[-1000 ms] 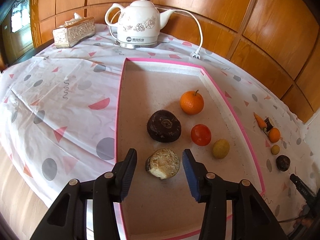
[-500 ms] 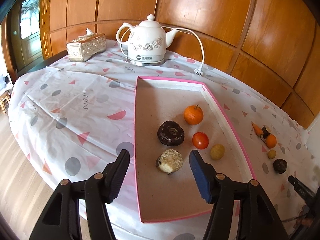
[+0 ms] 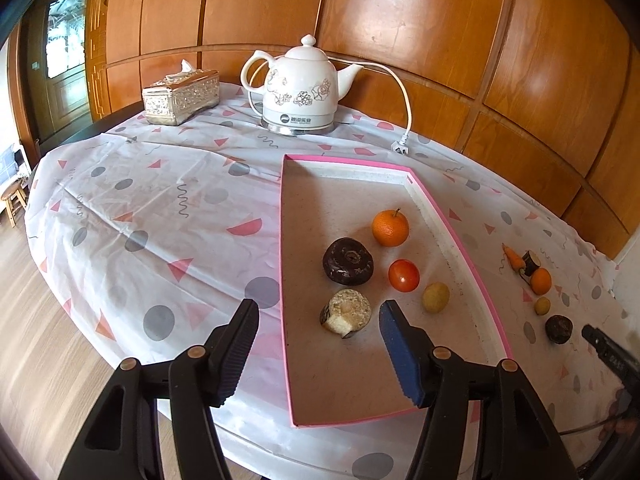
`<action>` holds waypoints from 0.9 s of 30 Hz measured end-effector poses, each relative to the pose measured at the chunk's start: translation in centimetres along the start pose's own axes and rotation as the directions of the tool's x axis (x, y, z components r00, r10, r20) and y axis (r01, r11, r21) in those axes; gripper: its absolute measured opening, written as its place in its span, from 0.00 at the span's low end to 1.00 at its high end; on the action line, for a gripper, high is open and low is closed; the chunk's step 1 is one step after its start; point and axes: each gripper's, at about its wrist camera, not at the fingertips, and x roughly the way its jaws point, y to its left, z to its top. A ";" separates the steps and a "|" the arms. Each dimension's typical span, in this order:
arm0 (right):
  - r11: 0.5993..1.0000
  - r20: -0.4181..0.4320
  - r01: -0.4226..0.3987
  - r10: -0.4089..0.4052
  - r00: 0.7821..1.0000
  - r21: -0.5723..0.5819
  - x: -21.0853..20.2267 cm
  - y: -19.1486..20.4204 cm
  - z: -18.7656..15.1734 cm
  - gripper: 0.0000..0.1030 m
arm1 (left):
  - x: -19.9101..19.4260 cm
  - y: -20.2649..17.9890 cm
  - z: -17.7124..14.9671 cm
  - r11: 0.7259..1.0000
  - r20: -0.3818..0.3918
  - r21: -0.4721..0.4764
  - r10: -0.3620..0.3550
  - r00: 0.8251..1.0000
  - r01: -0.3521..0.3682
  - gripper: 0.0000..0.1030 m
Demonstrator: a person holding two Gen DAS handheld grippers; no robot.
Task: Organize fruits
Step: 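Reach the right gripper to the small yellow-brown fruit and close on it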
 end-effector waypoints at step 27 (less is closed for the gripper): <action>0.945 -0.237 -0.138 0.067 0.969 -0.297 9.3 6.4 3.6 0.30 | 0.7 1.9 -0.2 0.997 -0.023 -0.069 0.035 0.999 -0.037 0.68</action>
